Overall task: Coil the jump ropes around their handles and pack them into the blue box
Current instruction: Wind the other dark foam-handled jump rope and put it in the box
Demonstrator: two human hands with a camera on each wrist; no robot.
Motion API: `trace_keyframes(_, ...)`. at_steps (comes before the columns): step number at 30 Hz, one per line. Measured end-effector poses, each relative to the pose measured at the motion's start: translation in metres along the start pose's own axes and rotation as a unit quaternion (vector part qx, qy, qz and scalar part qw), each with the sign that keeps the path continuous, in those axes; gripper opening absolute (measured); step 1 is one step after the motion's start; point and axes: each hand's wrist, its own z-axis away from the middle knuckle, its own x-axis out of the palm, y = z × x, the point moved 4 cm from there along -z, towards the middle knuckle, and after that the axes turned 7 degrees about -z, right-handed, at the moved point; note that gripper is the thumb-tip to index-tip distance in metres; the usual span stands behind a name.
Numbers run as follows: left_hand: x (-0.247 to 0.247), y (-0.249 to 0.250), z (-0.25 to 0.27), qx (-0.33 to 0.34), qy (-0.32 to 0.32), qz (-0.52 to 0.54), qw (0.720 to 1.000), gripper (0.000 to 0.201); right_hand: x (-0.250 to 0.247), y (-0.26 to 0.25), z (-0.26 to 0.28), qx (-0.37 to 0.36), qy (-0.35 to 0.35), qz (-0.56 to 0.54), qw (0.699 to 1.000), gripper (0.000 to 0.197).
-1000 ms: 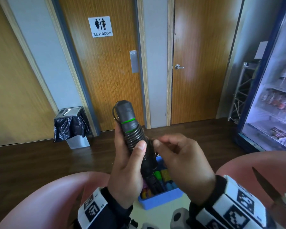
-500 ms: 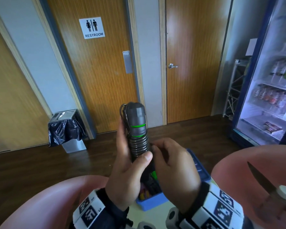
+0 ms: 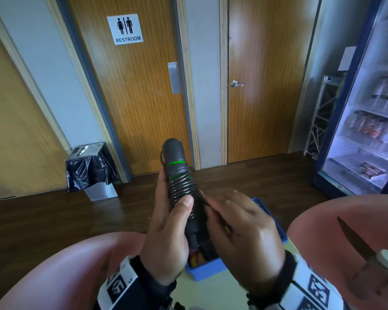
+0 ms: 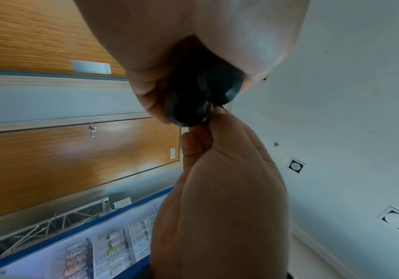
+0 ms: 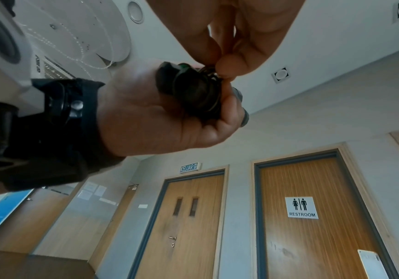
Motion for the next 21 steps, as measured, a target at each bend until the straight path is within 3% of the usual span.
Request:
trace_keyframes(6, 0.003, 0.004, 0.000, -0.018, -0.033, 0.068, 0.997, 0.070, 0.001, -0.006, -0.006, -0.056, -0.028, 0.047, 0.997, 0.022)
trace_keyframes(12, 0.002, 0.008, 0.001, -0.014, -0.051, 0.048, 0.997, 0.071, -0.001, -0.011, -0.017, -0.072, -0.077, 0.069, 0.992, 0.015)
trace_keyframes(16, -0.002, 0.009, 0.001, -0.023, -0.039, 0.010, 0.999, 0.074, -0.002, -0.004, -0.023, 0.006, -0.116, -0.008, 0.993, 0.009)
trace_keyframes(21, -0.009, 0.009, 0.000, 0.001, -0.044, -0.058, 0.997, 0.068, -0.003, 0.006, -0.032, 0.191, -0.129, -0.123, 0.965, 0.015)
